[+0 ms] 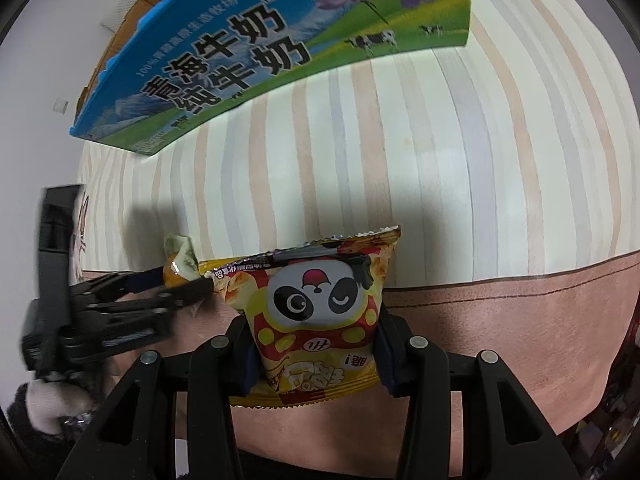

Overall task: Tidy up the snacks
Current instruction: 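Lift both held packets off the bed toward the cardboard box, then lower both packets into the cardboard box and open both tools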

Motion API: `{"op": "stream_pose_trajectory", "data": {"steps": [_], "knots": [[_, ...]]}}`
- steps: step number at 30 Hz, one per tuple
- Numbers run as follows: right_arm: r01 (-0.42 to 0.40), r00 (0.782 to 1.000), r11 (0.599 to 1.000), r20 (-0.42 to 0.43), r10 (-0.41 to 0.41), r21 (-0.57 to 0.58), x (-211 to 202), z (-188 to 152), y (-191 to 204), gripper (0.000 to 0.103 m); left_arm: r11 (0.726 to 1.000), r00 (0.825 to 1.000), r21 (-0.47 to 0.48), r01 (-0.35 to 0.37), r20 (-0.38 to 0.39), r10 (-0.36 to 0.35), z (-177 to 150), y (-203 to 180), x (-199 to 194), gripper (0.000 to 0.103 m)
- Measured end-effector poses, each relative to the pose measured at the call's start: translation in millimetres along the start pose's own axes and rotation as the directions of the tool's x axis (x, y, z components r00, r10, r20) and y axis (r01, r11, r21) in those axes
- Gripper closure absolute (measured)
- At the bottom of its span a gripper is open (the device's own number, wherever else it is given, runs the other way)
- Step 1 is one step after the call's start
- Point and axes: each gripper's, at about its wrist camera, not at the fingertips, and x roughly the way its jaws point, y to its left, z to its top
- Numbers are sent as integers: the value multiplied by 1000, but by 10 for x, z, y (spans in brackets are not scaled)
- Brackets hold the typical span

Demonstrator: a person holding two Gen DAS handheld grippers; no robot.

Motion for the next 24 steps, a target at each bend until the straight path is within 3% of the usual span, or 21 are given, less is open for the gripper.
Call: {"op": "stream_pose_trajectory", "data": {"steps": [3,4,11,12,17,19,22,24], "knots": [[3,1000,1000,-1,-3,2,8,-13,-20,55,999,999,0,-36,36,36,21,-38,-13,39],[4,1000,1000,0,-4,2,5,-20,-26,55,999,998,-5,-41,47,42,24,-44,-46,47],[8,1000,1000,21,-8,-3,-29,-45,28,55,998,994,1,-59,89,58,159,-176,-274,48],[7,1000,1000,26,-7,-5,-37,-43,35,55,998,994,-1,-58,96,57,54,-176,-366,48],[-12,998,1000,56,14,-28,-211,-34,93,55,1000,989,-8,-1,146,2,-84,-307,-649,48],[-31,997,999,74,33,-36,-341,-1,113,55,1000,984,-9,21,177,-19,-107,-318,-852,55],[-61,992,997,112,66,-46,-578,89,167,55,997,971,0,74,226,-72,-59,-379,-1200,55],[-72,986,996,144,80,-58,-756,184,201,55,998,959,10,68,275,-68,32,-411,-1424,55]]}}
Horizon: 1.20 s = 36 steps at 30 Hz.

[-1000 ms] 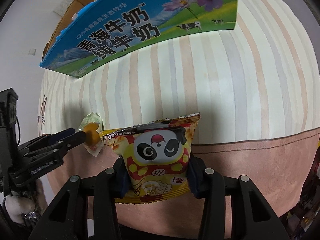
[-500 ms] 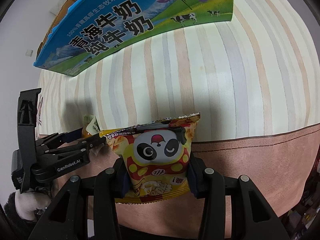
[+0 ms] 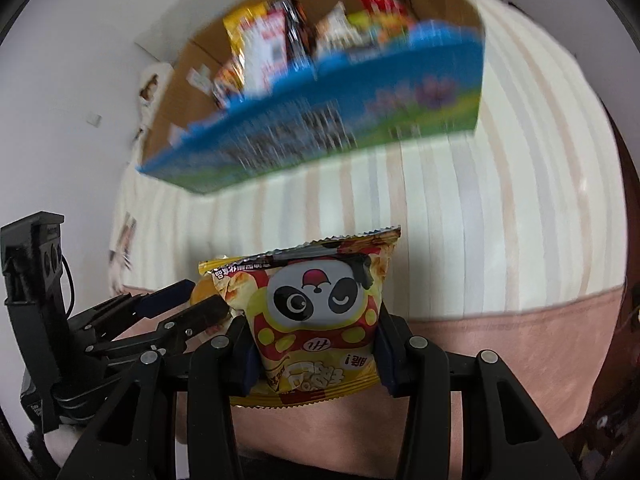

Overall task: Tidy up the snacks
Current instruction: 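Lower both packets into the cardboard box and open both tools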

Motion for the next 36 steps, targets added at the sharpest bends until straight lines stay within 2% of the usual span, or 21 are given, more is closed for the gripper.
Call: {"op": "stream_pose_trajectory", "data": {"steps": [6,9,15,18,20,25,26,27,28,29,30,31,32,34,36], "knots": [[-36,996,999,80,37,-20,-421,318,85,55,996,993,-38,83,87,-79,387,-32,-360,55],[-40,992,998,120,44,-38,-628,526,139,55,992,985,-34,118,131,-113,586,-211,-464,55],[43,983,996,183,-27,-82,-765,1178,206,55,989,974,-18,149,174,-144,1491,-321,-530,55],[109,977,990,192,-90,-93,-676,1507,184,55,989,977,-21,148,157,-143,1948,-359,-354,55],[132,977,987,179,-114,-91,-589,1670,150,55,990,984,-27,142,112,-138,2232,-386,-161,55],[147,986,988,84,-143,-42,-170,2042,-47,54,992,992,-43,122,-16,-123,2615,-395,420,53],[156,987,987,53,-154,-37,-78,2085,-80,49,992,992,-60,111,-54,-115,2652,-378,564,53],[163,986,986,32,-162,-31,-25,2085,-113,31,991,990,-73,110,-75,-116,2665,-363,652,53],[172,985,985,17,-172,-24,28,2107,-142,19,991,990,-85,106,-87,-113,2670,-344,715,50],[176,984,984,12,-176,-23,60,2123,-155,5,992,991,-84,96,-87,-103,2668,-336,751,37],[183,983,983,9,-183,-26,85,2130,-169,5,994,992,-80,81,-88,-88,2664,-332,776,28],[190,982,981,4,-190,-26,105,2133,-184,5,996,994,-71,57,-92,-64,2653,-328,799,12],[196,981,980,-1,-196,-25,121,2141,-197,5,997,994,-65,49,-93,-55,2646,-327,810,9],[203,979,978,-10,-204,-34,143,2143,-209,5,998,995,-53,23,-93,-28,2599,-314,823,9],[212,977,977,-18,-213,-33,173,2149,-237,5,998,996,-50,26,-83,-30,2554,-295,816,9]]}}
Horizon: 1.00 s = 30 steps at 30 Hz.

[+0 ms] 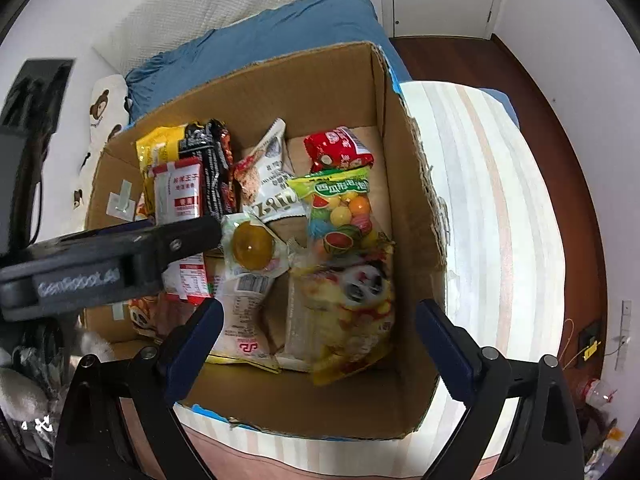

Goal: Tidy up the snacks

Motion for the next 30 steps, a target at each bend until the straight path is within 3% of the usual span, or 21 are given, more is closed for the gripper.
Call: {"op": "stream_pose_trajectory", "data": {"steps": [7,17,23,30], "knots": [[35,999,999,9,-35,-22,-9,-78,38,5,997,992,-32,-69,102,72,-278,161,-187,9],[48,997,999,56,-46,-25,-138,-311,127,5,990,977,-63,-123,170,132,-665,323,-412,9],[58,985,997,163,-50,-44,-542,-599,215,4,982,935,-74,-172,301,186,-1100,276,-813,9],[64,945,994,326,-33,-85,-1263,-1180,399,4,978,877,-85,-189,434,207,-1754,152,-1337,9]]}}
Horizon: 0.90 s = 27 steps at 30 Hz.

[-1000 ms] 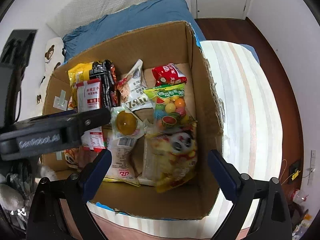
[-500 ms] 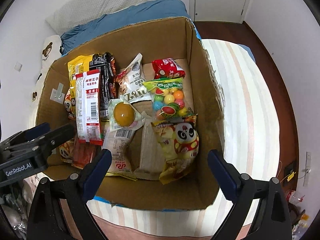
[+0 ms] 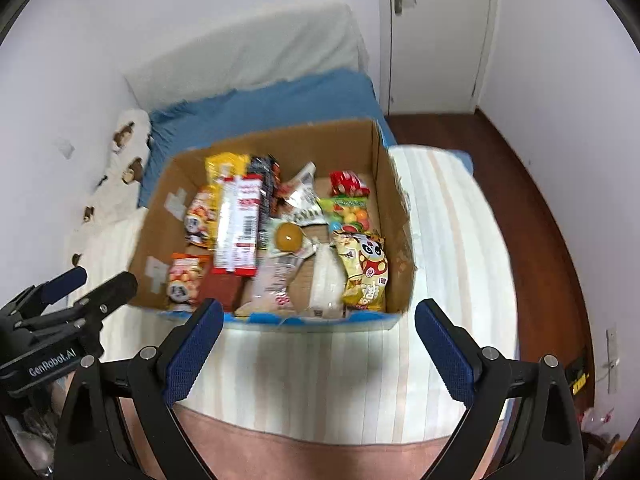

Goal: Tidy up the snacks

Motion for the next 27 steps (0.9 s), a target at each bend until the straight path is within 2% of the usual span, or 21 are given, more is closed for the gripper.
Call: {"op": "stream_pose_trajectory", "data": {"steps": [7,15,27], "knots": [[0,991,999,135,5,-34,-811,-328,141,4,1000,995,7,-6,101,5,-323,-26,-719,9],[-7,979,1000,206,12,-27,-1480,-713,184,3,999,982,17,-36,186,32,-596,-82,-1362,9],[-3,958,997,285,27,-82,-2304,-1138,312,1,999,971,29,-46,235,38,-886,-126,-1900,9]]}}
